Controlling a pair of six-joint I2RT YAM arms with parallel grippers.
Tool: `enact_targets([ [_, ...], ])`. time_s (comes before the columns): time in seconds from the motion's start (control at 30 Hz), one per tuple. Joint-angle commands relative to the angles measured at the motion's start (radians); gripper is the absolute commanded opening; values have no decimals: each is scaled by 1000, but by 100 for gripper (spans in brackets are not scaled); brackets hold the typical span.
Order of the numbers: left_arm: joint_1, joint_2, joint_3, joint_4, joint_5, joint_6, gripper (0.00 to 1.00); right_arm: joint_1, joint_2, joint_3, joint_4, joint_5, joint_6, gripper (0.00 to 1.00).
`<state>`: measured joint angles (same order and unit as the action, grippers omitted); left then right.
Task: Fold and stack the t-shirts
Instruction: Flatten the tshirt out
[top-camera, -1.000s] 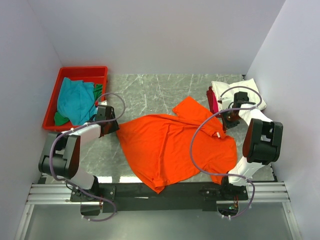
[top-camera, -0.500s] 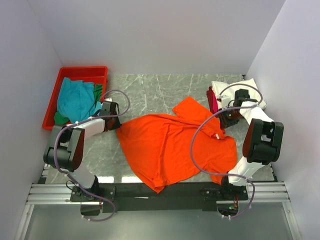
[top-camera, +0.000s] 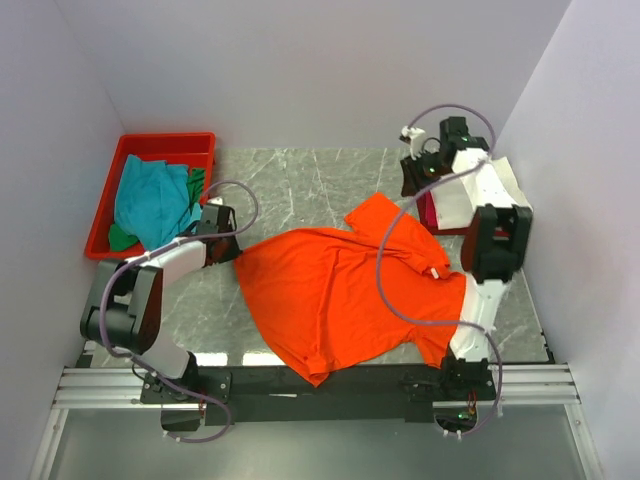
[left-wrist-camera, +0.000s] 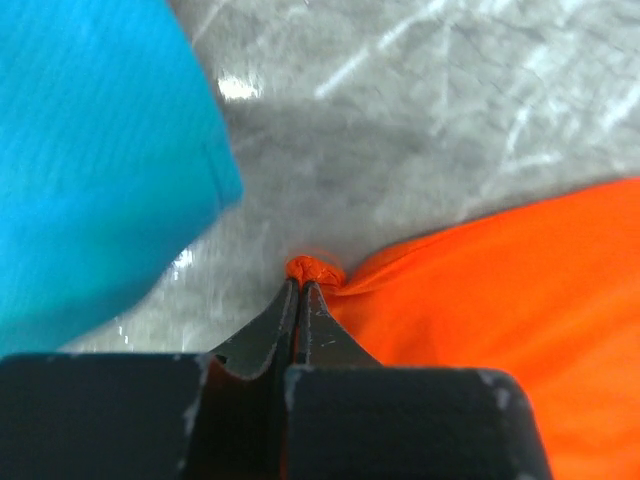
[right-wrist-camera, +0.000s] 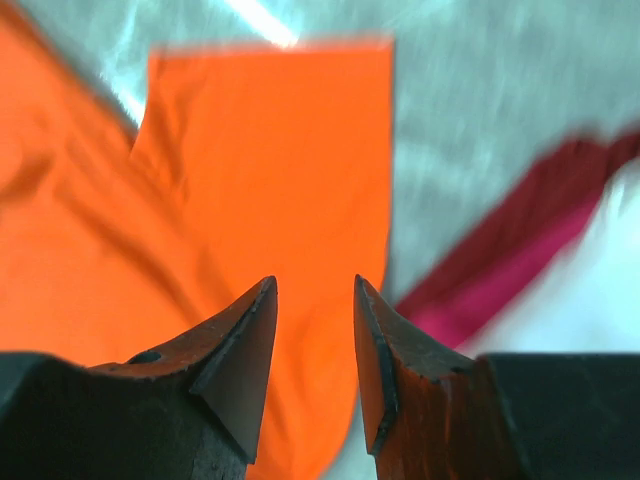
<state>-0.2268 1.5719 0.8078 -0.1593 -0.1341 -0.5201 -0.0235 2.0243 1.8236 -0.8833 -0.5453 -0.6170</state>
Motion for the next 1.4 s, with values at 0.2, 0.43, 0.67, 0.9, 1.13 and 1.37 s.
enact_targets([
  [0.2, -3, -110, -39, -5, 83, -29, 0, 111, 368, 407, 18, 82, 200, 45],
  [0.43, -3, -112, -36, 0, 113, -24, 0, 128, 473, 519, 58, 145, 287, 47],
  [0.67, -3, -127, -27, -5, 120, -18, 0, 137, 524, 531, 80, 212, 306, 48],
  [0.9, -3, -125, -30, -2, 122, -18, 0, 155, 560, 556, 40, 209, 272, 47],
  [1.13, -3, -121, -27, 0, 126, -20, 0, 163, 585, 583, 17, 199, 260, 44],
  [1.37, -3, -116, -22, -5, 126, -18, 0, 175, 585, 586, -25, 189, 214, 29],
])
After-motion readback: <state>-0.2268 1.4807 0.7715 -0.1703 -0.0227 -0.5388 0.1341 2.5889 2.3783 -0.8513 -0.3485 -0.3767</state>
